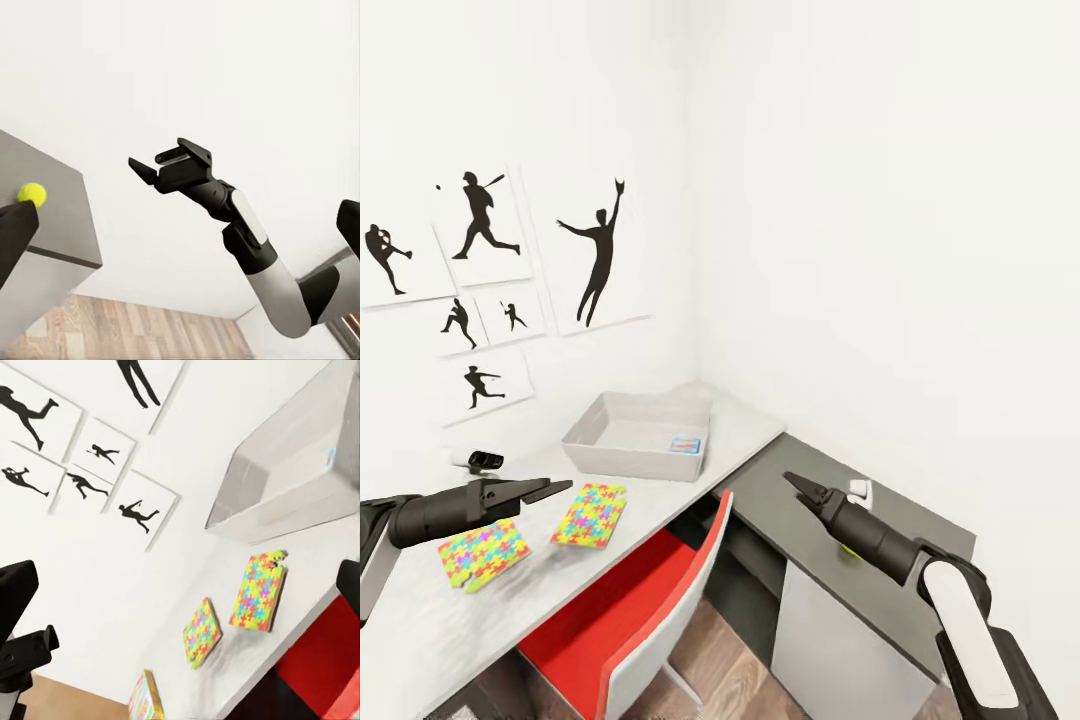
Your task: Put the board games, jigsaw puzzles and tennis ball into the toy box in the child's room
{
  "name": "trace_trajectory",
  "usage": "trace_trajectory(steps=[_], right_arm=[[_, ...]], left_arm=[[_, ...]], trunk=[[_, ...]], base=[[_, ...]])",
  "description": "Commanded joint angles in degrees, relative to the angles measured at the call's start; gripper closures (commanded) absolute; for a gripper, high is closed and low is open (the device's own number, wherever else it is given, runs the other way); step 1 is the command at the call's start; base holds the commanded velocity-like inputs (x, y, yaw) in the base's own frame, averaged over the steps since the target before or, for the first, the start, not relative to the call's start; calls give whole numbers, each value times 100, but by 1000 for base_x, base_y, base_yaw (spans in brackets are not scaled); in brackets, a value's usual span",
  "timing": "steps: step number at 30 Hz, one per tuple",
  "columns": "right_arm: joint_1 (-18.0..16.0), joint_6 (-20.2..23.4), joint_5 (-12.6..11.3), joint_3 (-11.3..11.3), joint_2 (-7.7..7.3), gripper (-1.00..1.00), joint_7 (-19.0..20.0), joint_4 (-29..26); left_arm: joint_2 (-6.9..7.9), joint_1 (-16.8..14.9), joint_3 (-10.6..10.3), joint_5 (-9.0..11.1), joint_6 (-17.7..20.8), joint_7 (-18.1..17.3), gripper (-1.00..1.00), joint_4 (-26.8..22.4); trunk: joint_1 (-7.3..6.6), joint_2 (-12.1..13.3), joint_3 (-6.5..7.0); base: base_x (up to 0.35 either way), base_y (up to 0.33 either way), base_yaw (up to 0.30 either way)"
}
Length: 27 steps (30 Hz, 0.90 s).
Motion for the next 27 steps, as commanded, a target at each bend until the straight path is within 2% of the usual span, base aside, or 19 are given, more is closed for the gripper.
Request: trace_trajectory(steps=[1,11,27], right_arm=[[-7,31,15,-8,2,-100,24,1],[-7,29,15,-15,-2,-100,24,1],[-7,24,15,-24,2,-100,24,9]], left_arm=[[4,-2,0,-1,61,-21,-100,-3],[6,-2,0,15,61,-21,-100,-3],[6,-2,0,6,61,-21,-100,-3]], trunk=[[0,-13,-14],[0,-13,-14],[0,-13,-14]], base=[[-314,0,-281],[-248,0,-281],[-19,0,-281]])
